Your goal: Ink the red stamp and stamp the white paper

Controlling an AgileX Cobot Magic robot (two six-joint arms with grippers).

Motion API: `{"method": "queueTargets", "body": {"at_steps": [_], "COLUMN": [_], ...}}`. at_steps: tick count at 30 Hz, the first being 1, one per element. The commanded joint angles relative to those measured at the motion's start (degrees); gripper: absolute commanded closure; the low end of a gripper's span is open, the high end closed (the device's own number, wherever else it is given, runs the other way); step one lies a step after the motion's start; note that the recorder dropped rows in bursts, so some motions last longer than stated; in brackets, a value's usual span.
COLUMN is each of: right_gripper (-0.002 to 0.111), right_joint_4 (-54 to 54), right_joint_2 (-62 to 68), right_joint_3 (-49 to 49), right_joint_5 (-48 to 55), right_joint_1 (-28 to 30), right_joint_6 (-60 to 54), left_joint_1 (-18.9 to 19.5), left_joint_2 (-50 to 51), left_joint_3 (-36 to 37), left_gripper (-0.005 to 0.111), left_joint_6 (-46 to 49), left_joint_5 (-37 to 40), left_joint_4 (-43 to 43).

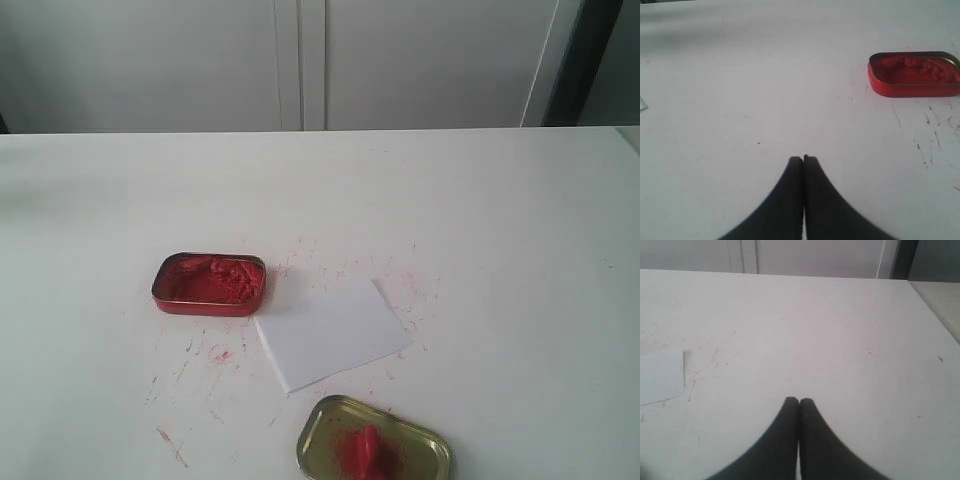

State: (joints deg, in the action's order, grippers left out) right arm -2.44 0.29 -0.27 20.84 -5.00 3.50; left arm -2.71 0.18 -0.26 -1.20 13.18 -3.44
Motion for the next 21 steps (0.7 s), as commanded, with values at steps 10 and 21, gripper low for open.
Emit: {"method": "queueTargets", "body": {"at_steps": [10,21], "right_gripper": [0.108,0.108], "right_joint_4": [-0.35,-0.35], "right_joint_2": [-0.29,-0.29], "right_joint_3": [0.27,0.27], "right_joint_5": [-0.81,-18.23], "right_joint_1": [0.47,0.47], "right_joint_6": [0.19,0.19], "left_joint_1": [0.22,0.22], "left_joint_2": [-0.18,-0.18], "left_joint_3": [0.26,0.26], "left_gripper": [0.107,0.107], "left_joint_6": [-0.07,-0.07], "left_joint_5": [0.15,0.15], "left_joint_4": [-0.57,-0.57]}}
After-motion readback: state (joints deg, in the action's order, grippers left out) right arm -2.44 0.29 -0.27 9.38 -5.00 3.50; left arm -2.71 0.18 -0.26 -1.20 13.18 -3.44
